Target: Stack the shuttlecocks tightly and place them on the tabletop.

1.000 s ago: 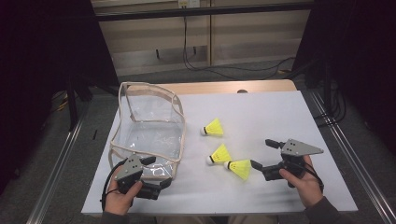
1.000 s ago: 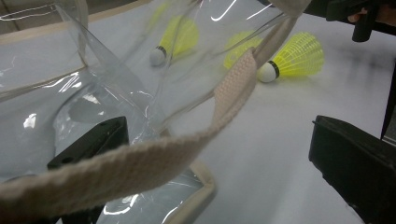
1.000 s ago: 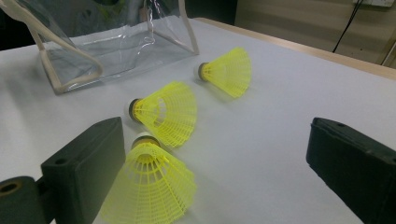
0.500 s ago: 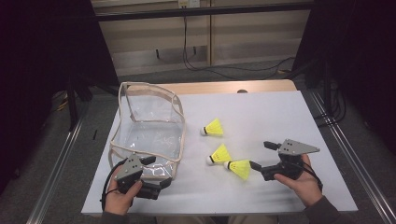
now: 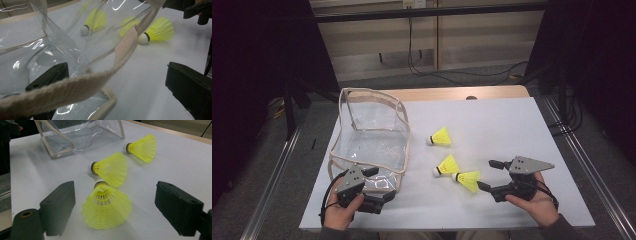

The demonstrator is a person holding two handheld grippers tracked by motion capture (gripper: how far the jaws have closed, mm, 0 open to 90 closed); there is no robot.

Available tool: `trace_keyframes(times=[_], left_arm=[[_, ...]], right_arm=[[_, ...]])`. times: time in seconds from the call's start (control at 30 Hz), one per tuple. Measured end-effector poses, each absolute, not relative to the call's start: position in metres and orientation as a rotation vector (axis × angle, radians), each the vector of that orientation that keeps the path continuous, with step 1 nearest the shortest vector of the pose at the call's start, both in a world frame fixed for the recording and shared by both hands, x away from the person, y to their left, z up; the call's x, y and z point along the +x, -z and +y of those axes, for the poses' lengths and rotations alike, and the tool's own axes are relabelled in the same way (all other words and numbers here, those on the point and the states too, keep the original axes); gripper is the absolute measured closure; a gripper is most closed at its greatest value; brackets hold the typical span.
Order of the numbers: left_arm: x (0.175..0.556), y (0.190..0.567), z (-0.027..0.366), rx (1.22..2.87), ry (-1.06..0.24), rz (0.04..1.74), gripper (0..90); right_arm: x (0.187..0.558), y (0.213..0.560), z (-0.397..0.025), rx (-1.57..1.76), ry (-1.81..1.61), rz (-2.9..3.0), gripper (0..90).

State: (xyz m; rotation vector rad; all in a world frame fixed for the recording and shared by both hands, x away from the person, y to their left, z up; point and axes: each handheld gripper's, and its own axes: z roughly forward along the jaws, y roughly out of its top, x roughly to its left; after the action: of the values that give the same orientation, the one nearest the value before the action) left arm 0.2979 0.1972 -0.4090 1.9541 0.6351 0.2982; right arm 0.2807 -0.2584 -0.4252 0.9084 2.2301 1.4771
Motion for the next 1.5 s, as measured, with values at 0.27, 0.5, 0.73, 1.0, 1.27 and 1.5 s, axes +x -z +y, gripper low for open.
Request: trace_keyframes(times=[0.27, 0.5, 0.73, 1.0, 1.27, 1.5], left_arm=[[0.298, 0.409, 0.197, 1.957, -0.299, 0.631, 5.4], [0.298, 0.409, 0.197, 1.955, -0.301, 0.630, 5.4], [0.298, 0.409, 0.197, 1.955, -0.298, 0.629, 5.4], [0.298, 0.409, 0.197, 1.957, -0.298, 0.629, 5.4], [0.298, 0.409, 0.197, 1.957, -0.299, 0.627, 5.4], [0.298, 0.409, 0.197, 1.956, -0.300, 0.628, 5.4]], right_arm=[[0.278, 0.431, -0.257, 0.923, -1.491, 2.291, 23.8], [0.276, 0.433, -0.254, 0.908, -1.487, 2.335, 29.5], [0.276, 0.436, -0.251, 0.947, -1.516, 2.347, 29.6], [0.277, 0.439, -0.245, 0.944, -1.497, 2.377, 32.2], [0.279, 0.440, -0.240, 0.933, -1.490, 2.396, 34.7], [0.282, 0.442, -0.237, 0.950, -1.477, 2.395, 39.4]])
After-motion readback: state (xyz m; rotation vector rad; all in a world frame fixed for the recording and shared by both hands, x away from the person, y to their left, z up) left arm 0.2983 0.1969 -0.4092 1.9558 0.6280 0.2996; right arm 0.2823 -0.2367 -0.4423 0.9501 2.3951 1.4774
